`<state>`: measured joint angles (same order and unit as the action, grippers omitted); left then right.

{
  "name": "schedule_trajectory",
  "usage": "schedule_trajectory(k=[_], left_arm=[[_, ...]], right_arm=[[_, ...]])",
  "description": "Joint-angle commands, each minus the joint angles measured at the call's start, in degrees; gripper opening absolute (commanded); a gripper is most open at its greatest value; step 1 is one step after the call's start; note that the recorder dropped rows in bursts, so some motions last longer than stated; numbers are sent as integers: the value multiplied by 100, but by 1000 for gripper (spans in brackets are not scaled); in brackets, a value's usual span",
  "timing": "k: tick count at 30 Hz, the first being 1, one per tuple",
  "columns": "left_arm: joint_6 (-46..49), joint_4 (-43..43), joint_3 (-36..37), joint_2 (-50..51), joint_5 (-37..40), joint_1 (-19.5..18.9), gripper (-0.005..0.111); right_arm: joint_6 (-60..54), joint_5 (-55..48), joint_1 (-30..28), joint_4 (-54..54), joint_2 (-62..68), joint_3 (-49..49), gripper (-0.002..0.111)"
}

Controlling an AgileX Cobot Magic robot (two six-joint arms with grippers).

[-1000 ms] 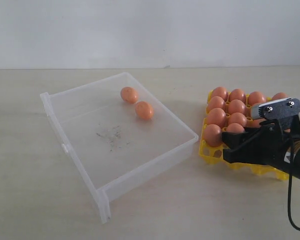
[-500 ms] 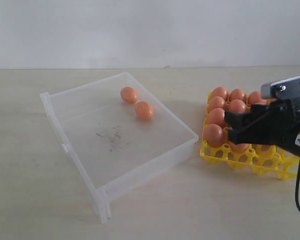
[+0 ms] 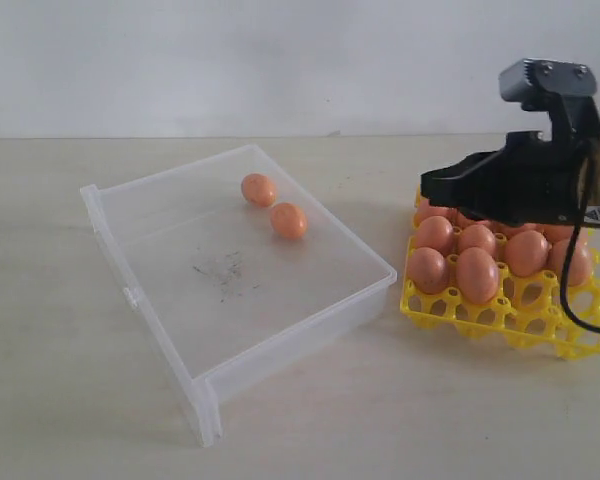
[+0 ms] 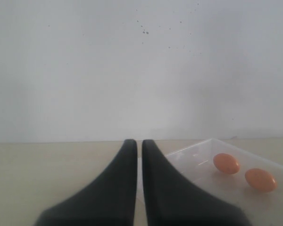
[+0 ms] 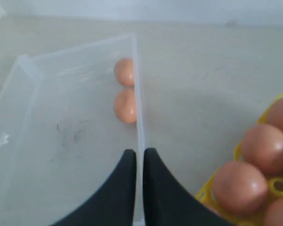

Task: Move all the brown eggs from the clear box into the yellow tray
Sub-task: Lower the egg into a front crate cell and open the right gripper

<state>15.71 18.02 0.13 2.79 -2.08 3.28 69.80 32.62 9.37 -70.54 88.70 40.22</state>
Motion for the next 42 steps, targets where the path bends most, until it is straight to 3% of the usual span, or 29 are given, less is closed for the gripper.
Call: schedule_trajectory(k=[1, 6, 12, 15, 19, 28, 33, 38, 42], left_arm=[[26, 26, -13, 23, -90, 16, 4], [26, 26, -13, 23, -90, 16, 4], [26, 26, -13, 23, -90, 16, 4], [26, 26, -13, 23, -90, 16, 4], [26, 26, -13, 23, -90, 16, 4], [26, 26, -13, 23, -90, 16, 4], [26, 26, -13, 23, -90, 16, 4], [26, 26, -13, 23, -90, 16, 4], [26, 26, -13, 23, -90, 16, 4]], right_arm=[[3462, 45, -79, -2941, 393, 807, 1], [3113, 93, -79, -2941, 450, 446, 1], [3047, -1176, -79, -2941, 451, -395, 1], [2887, -1206, -79, -2941, 451, -558, 1], [2784, -1070, -79, -2941, 438, -545, 1], [2773, -2065, -79, -2764, 82, -465, 1], [2555, -1021, -79, -2764, 267, -405, 1], [2555, -2017, -79, -2691, 379, -405, 1], [2555, -2020, -79, -2636, 389, -405, 1]])
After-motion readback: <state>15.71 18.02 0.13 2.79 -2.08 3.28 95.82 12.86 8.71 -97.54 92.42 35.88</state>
